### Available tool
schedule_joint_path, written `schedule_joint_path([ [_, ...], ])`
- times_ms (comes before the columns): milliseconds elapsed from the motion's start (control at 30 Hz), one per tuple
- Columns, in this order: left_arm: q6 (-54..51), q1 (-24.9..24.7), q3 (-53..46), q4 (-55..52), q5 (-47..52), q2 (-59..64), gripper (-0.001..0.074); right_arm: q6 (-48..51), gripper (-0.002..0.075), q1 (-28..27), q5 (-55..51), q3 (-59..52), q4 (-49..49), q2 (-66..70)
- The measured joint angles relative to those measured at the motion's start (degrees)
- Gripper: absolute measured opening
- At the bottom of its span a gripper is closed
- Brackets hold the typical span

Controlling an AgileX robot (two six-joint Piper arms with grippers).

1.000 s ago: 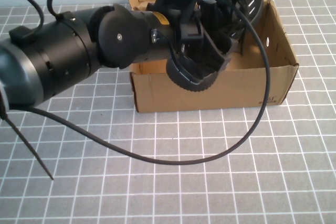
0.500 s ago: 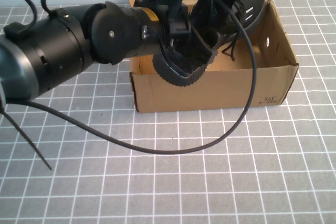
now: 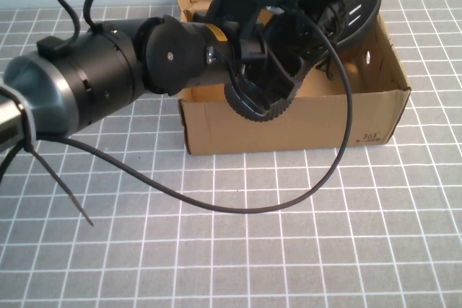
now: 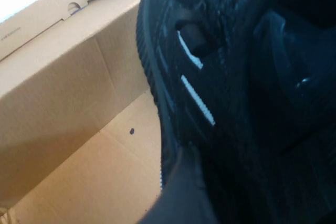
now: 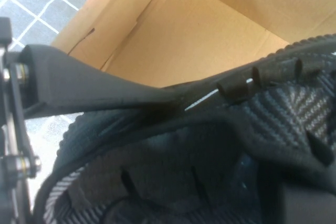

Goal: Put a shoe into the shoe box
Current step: Hand over the shoe, then place the shoe in the shoe box

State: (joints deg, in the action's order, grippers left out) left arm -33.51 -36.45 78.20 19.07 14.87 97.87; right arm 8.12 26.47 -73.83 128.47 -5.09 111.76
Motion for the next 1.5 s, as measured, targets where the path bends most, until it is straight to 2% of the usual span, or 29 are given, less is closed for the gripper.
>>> schedule_joint_path([
  [233,-2.8,0.0,0.1,-0.1,-0.4,0.0,0.0361,0.4,-0.0006,0.0,-0.1,0.0,0.0,0.0],
  [500,-5.8,0.1,0.1,-0.1,-0.6,0.0,0.0214,1.7,-0.0006,-0.1,-0.1,0.0,-0.6,0.0],
  [667,-6.3,0.1,0.1,-0.1,-0.7,0.0,0.0082,1.8,-0.0006,-0.1,-0.1,0.0,-0.7,0.0],
  [833,-6.4,0.2,0.1,-0.1,-0.7,0.0,0.0079,1.8,0.0023,-0.1,-0.1,0.0,-1.3,0.0],
  [900,-6.6,0.3,0.1,-0.1,-0.3,0.0,0.0059,1.8,0.0085,-0.3,0.2,0.0,-2.2,0.0],
  [1067,-7.2,0.4,-0.1,-0.8,1.4,1.6,0.0046,1.6,0.0337,0.3,1.0,0.5,-7.3,-1.3],
  [1167,-7.9,0.4,-0.1,-0.8,0.3,1.6,0.0044,1.5,0.0397,0.5,1.1,0.6,-7.5,-2.2],
  [1333,-9.5,0.4,-0.1,-0.8,-0.2,1.6,0.0043,0.5,0.0362,0.5,1.1,0.6,-2.6,-4.5],
  [1400,-10.1,0.4,-0.1,-0.8,-0.1,1.6,0.0043,-1.8,0.0318,0.5,1.1,0.6,1.3,-5.8],
  [1500,-10.3,0.4,0.9,-0.8,2.1,1.7,0.0043,-4.5,0.0209,0.5,1.1,-0.2,7.5,-8.4],
])
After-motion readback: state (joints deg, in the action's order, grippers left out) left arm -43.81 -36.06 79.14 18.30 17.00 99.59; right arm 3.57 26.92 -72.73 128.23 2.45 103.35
